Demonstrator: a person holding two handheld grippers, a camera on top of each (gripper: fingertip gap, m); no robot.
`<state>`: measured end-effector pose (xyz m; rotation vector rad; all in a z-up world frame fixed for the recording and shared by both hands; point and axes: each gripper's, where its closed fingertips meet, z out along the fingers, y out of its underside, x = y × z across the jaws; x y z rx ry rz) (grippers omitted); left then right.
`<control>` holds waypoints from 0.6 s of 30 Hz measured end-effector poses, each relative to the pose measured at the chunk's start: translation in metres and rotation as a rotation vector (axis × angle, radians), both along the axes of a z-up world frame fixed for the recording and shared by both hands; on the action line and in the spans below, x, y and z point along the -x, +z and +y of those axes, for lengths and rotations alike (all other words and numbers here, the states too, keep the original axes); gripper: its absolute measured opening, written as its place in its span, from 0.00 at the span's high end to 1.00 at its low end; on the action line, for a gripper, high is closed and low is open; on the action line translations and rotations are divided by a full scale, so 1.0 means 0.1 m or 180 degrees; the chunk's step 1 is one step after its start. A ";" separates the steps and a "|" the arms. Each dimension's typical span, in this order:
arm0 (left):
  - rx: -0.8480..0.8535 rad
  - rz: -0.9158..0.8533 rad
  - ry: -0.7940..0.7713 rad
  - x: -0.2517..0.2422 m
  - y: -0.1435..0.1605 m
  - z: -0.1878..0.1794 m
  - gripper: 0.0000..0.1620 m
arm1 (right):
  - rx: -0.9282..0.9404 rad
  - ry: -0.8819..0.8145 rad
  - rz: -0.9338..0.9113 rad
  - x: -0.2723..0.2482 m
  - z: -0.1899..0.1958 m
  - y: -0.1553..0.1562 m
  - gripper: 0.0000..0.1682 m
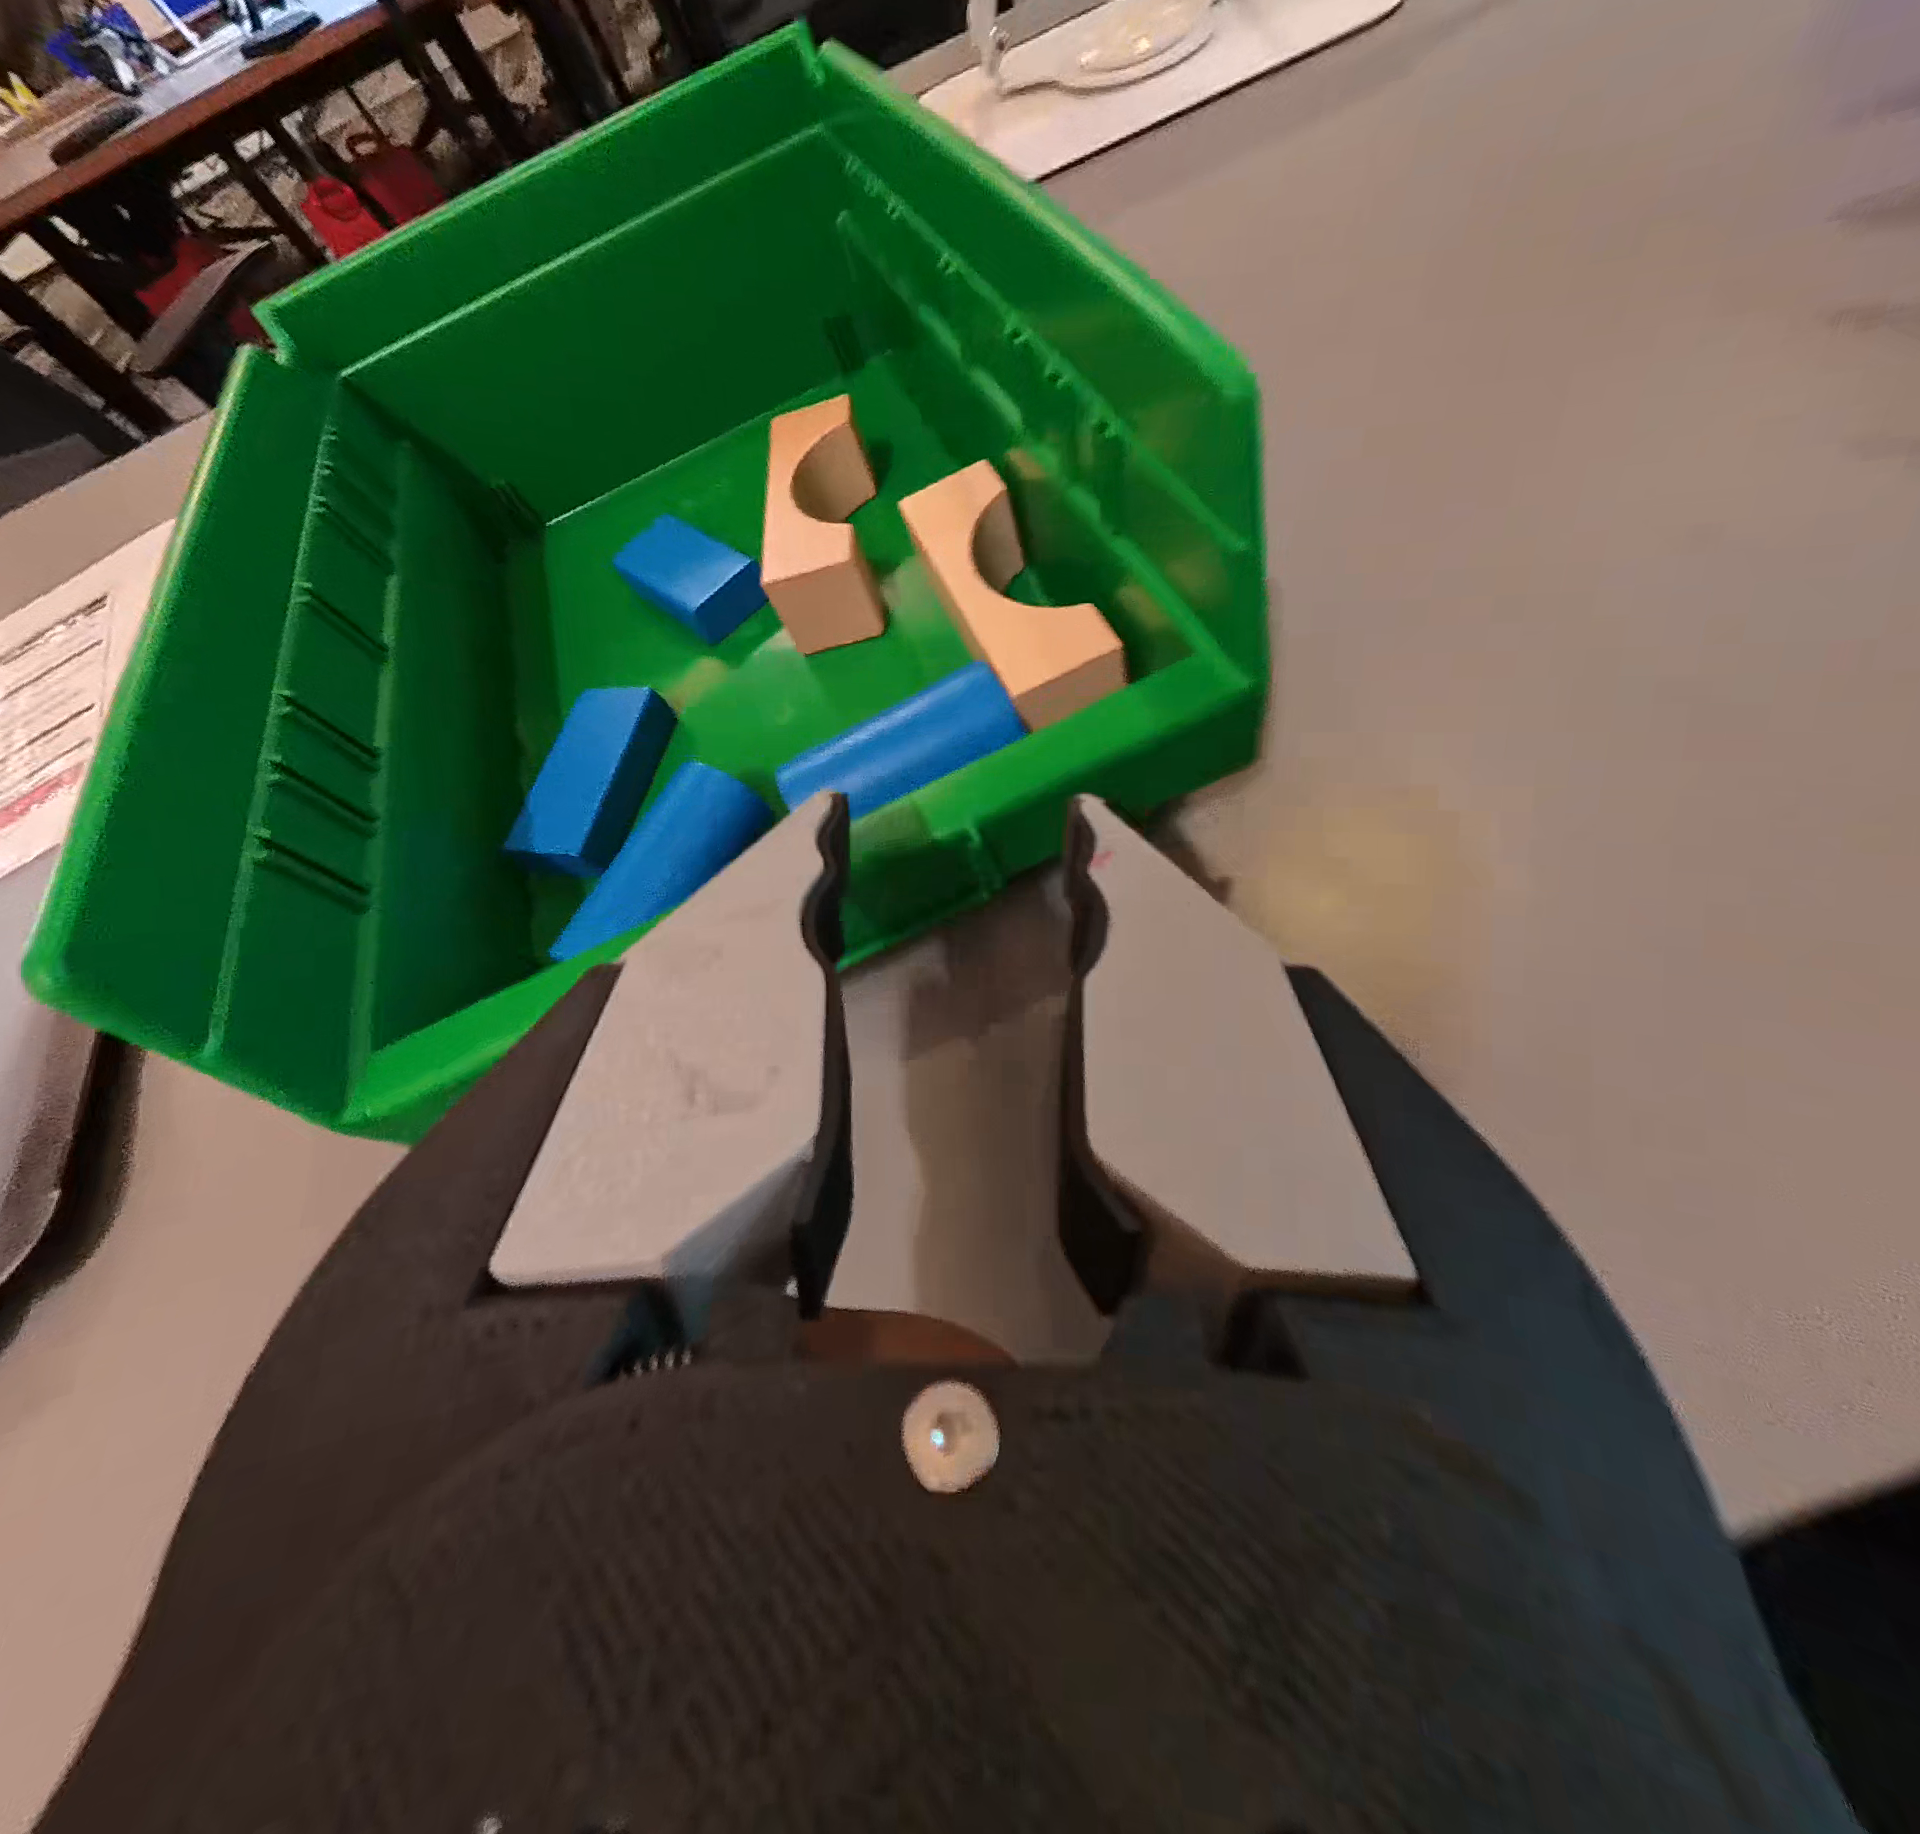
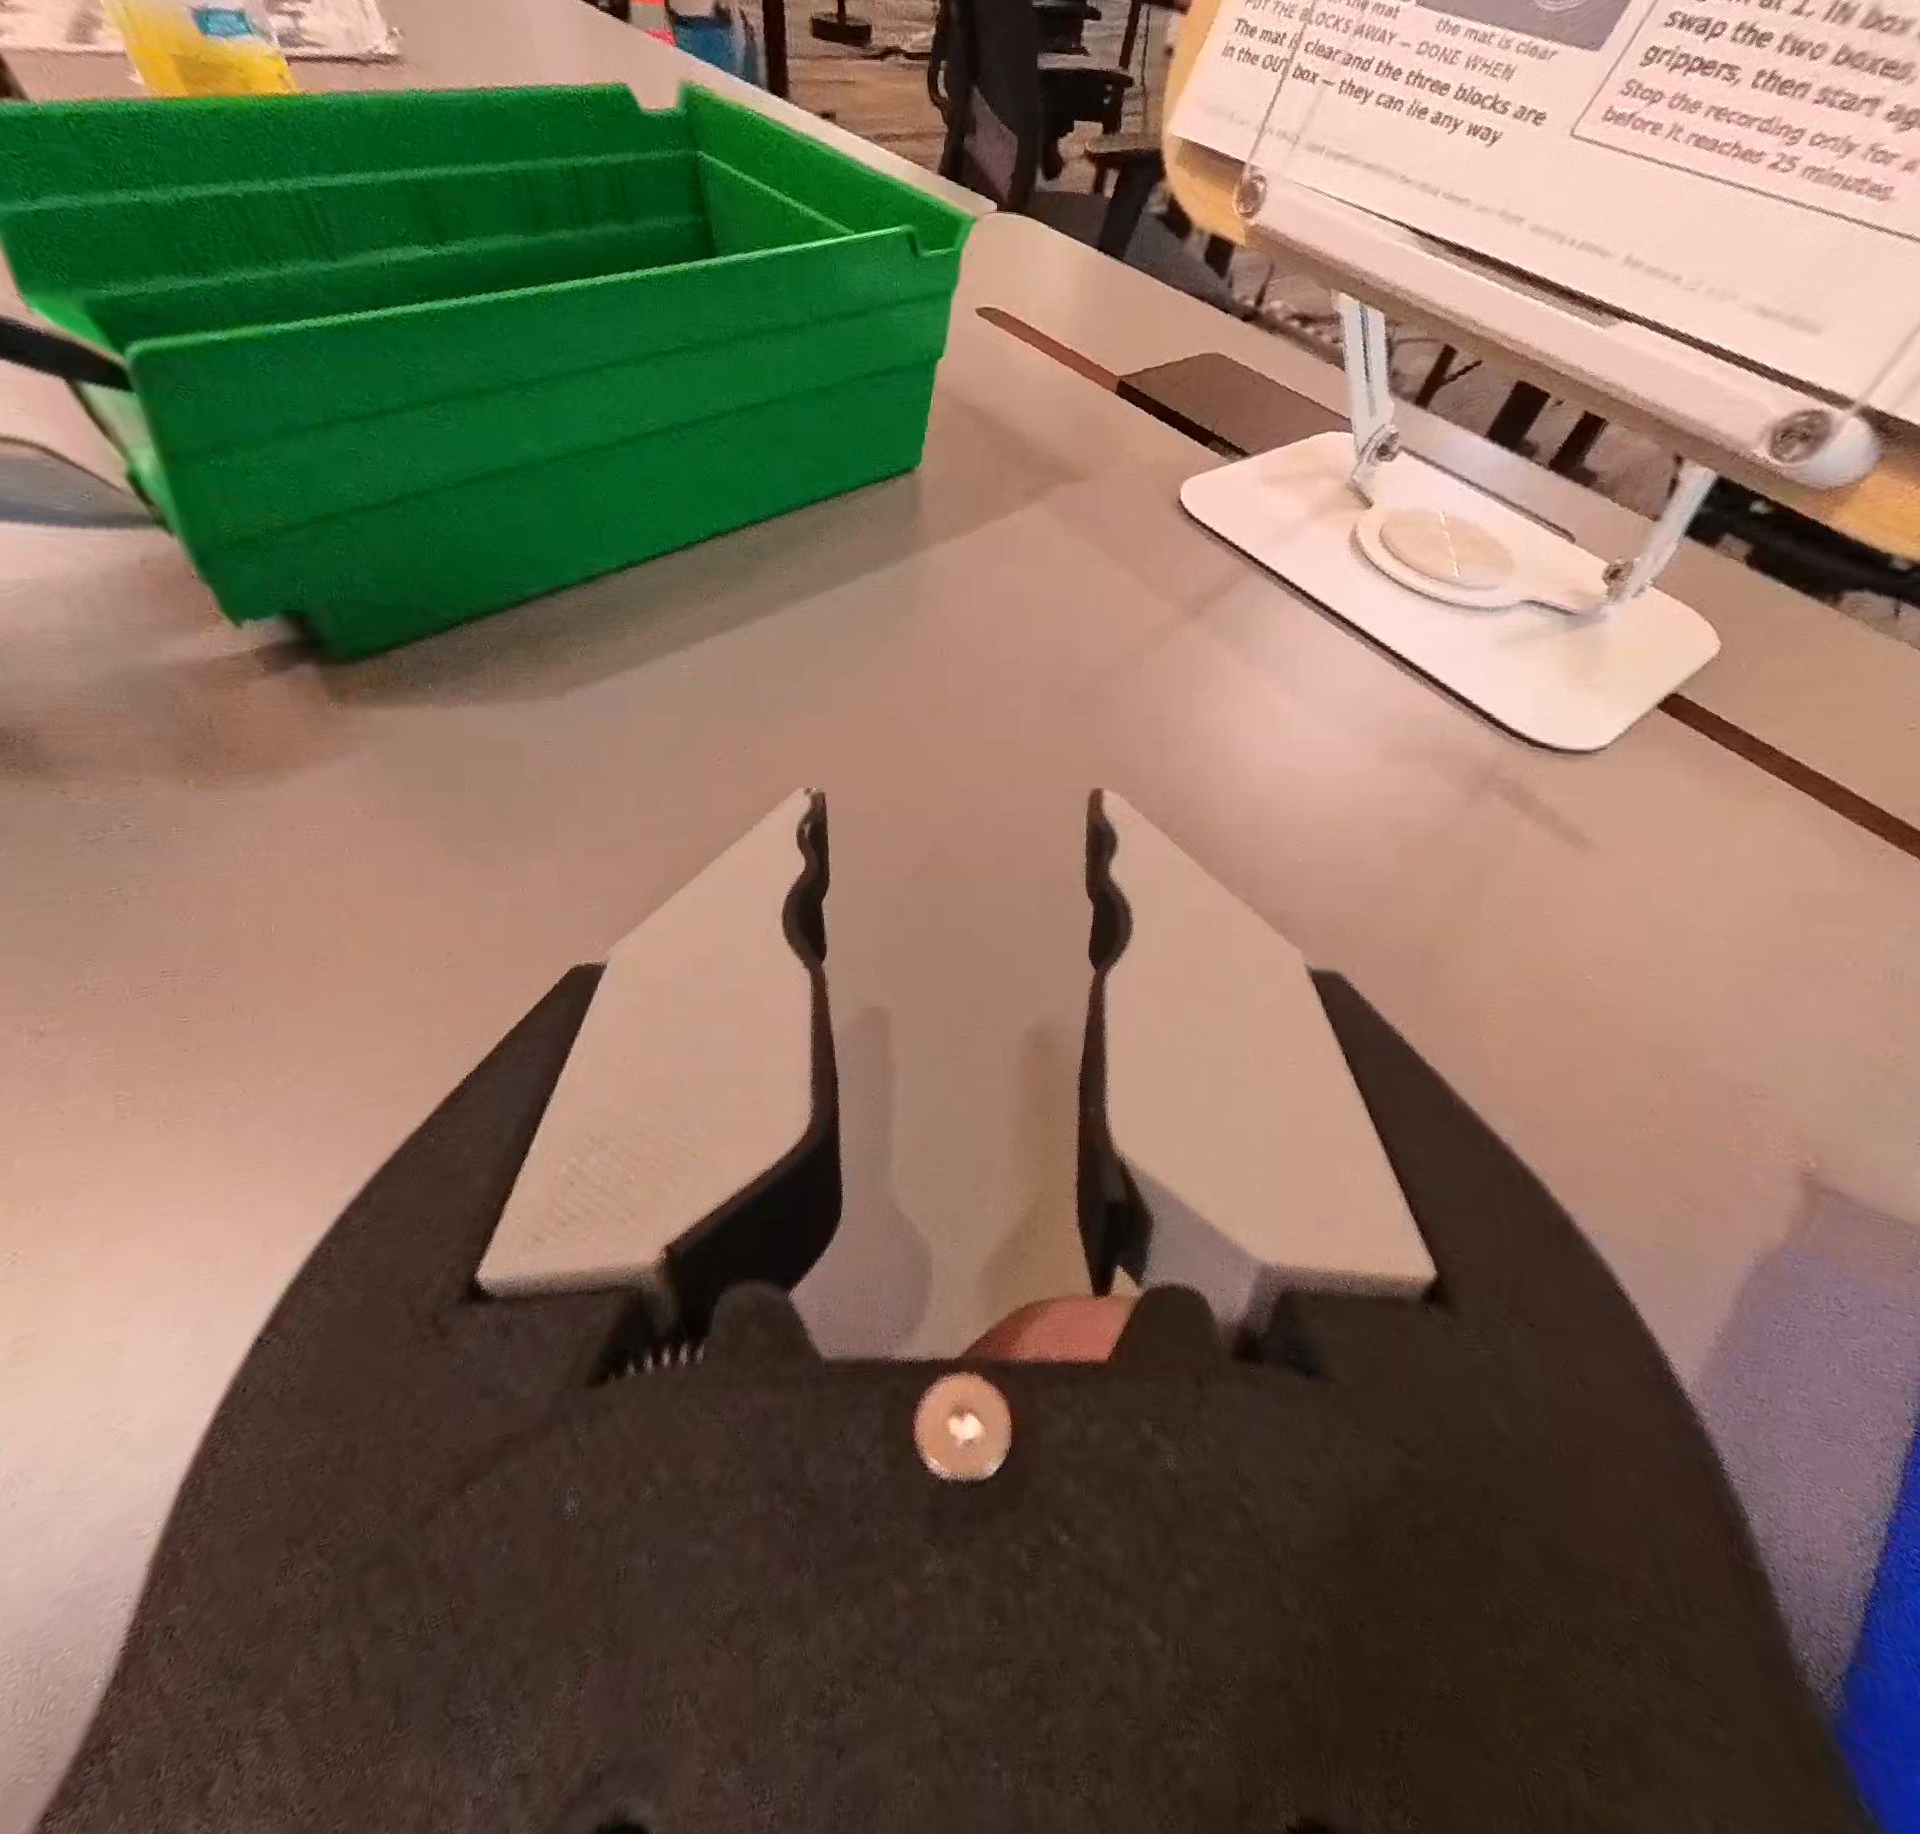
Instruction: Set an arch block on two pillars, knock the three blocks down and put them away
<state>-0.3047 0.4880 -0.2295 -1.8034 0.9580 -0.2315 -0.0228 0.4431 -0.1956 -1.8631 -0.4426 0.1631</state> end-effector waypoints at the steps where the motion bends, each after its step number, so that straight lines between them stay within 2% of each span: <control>1: 0.0062 0.0072 -0.0005 -0.01 -0.05 0.08 0.69 | 0.0000 0.0040 0.0036 0.00 0.08 0.00 0.72; 2: 0.0144 0.0141 0.0015 -0.01 -0.11 0.15 0.59 | 0.0016 0.0088 0.0113 0.01 0.13 -0.01 0.72; 3: 0.0222 0.0168 0.0037 -0.02 -0.16 0.22 0.53 | 0.0024 0.0141 0.0206 0.02 0.15 -0.01 0.72; 4: 0.0284 0.0153 0.0031 -0.04 -0.19 0.27 0.51 | 0.0021 0.0176 0.0268 0.01 0.14 -0.03 0.72; 8: 0.0369 0.0161 0.0031 -0.06 -0.18 0.33 0.52 | 0.0063 0.0119 0.0330 -0.08 0.02 -0.19 0.72; 10: 0.0295 0.0055 0.0012 -0.05 0.02 0.31 0.54 | 0.0039 0.0208 0.0346 -0.05 -0.05 -0.19 0.72; 12: 0.0287 -0.0110 -0.0116 -0.04 0.30 0.27 0.62 | -0.0050 0.0189 0.0133 -0.07 -0.07 -0.17 0.72; 15: 0.0288 -0.0155 -0.0110 0.00 0.63 0.42 0.62 | -0.0119 0.0235 0.0113 -0.01 -0.09 -0.10 0.72; 18: 0.0296 -0.0133 -0.0111 -0.12 0.85 0.65 0.62 | -0.0125 0.0288 0.0220 0.05 -0.13 -0.08 0.72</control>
